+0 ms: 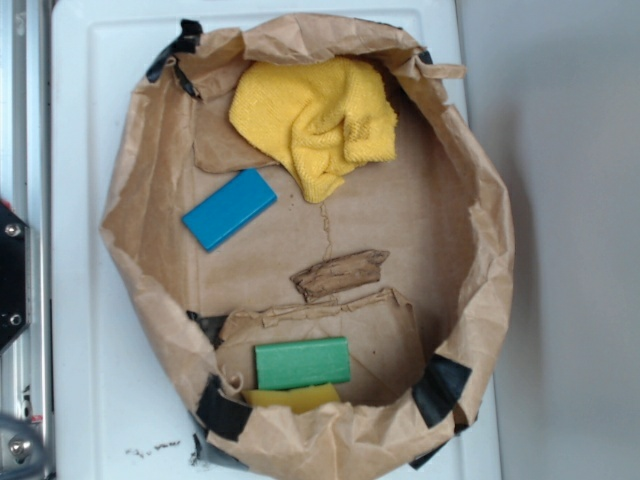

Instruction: Grab the yellow cloth.

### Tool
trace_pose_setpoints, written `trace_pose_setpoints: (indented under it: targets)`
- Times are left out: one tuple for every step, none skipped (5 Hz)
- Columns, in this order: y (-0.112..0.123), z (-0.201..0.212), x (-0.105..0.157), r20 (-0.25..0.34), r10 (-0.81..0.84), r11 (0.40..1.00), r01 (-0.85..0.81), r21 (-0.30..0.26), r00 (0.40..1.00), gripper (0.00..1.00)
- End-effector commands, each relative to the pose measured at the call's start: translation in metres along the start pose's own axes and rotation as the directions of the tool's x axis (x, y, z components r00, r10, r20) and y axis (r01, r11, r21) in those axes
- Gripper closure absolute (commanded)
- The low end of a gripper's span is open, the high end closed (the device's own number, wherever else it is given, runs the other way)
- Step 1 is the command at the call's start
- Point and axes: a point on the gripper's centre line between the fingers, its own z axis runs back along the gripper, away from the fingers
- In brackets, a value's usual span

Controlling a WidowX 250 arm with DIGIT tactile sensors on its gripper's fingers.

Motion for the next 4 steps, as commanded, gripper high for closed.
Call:
trace_pose_setpoints:
  targets:
    - [0.035, -0.045, 0.094, 0.094, 0.312, 0.944, -0.319, 0.078, 0.945, 0.0]
    - [0.075, -0.092, 0.131, 0.064, 0.523, 0.825, -0.524, 0.213, 0.85, 0.0]
    - [0.075, -0.092, 0.131, 0.064, 0.523, 0.825, -0.524, 0.213, 0.85, 0.0]
    - [0.075, -0.092, 0.131, 0.064, 0.523, 0.825, -0.524, 0.213, 0.85, 0.0]
